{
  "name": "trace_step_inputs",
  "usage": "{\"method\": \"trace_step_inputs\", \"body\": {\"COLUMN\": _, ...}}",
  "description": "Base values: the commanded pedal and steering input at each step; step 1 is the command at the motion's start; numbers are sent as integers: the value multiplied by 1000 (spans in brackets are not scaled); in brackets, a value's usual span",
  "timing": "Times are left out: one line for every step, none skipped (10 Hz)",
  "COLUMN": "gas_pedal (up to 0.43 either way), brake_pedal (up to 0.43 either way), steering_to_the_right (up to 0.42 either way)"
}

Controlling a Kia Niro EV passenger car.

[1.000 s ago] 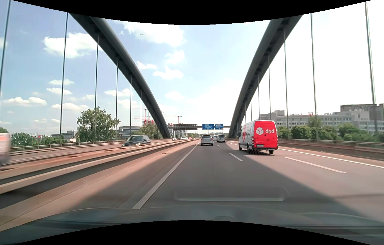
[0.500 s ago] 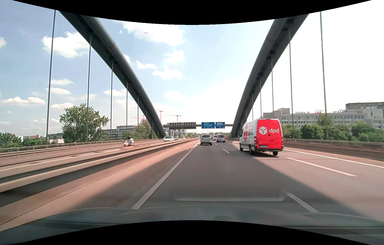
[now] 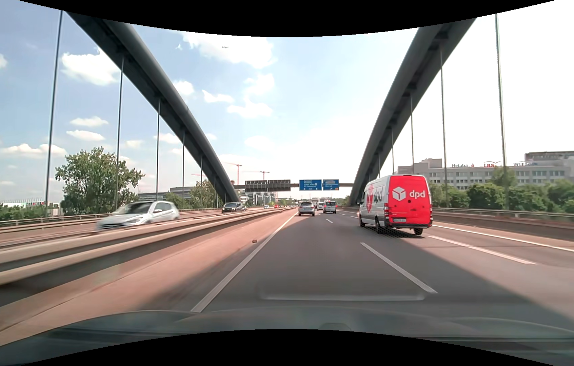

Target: Follow the waypoints while adhering to traffic rules and regulations

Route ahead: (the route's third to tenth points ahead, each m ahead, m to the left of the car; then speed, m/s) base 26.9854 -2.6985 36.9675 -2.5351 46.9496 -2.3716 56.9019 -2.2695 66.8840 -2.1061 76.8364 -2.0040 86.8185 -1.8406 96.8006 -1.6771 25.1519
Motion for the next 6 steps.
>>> {"method": "trace_step_inputs", "body": {"gas_pedal": 98, "brake_pedal": 0, "steering_to_the_right": -3}}
{"method": "trace_step_inputs", "body": {"gas_pedal": 110, "brake_pedal": 0, "steering_to_the_right": -3}}
{"method": "trace_step_inputs", "body": {"gas_pedal": 110, "brake_pedal": 0, "steering_to_the_right": -3}}
{"method": "trace_step_inputs", "body": {"gas_pedal": 110, "brake_pedal": 0, "steering_to_the_right": -3}}
{"method": "trace_step_inputs", "body": {"gas_pedal": 110, "brake_pedal": 0, "steering_to_the_right": -3}}
{"method": "trace_step_inputs", "body": {"gas_pedal": 118, "brake_pedal": 0, "steering_to_the_right": -5}}
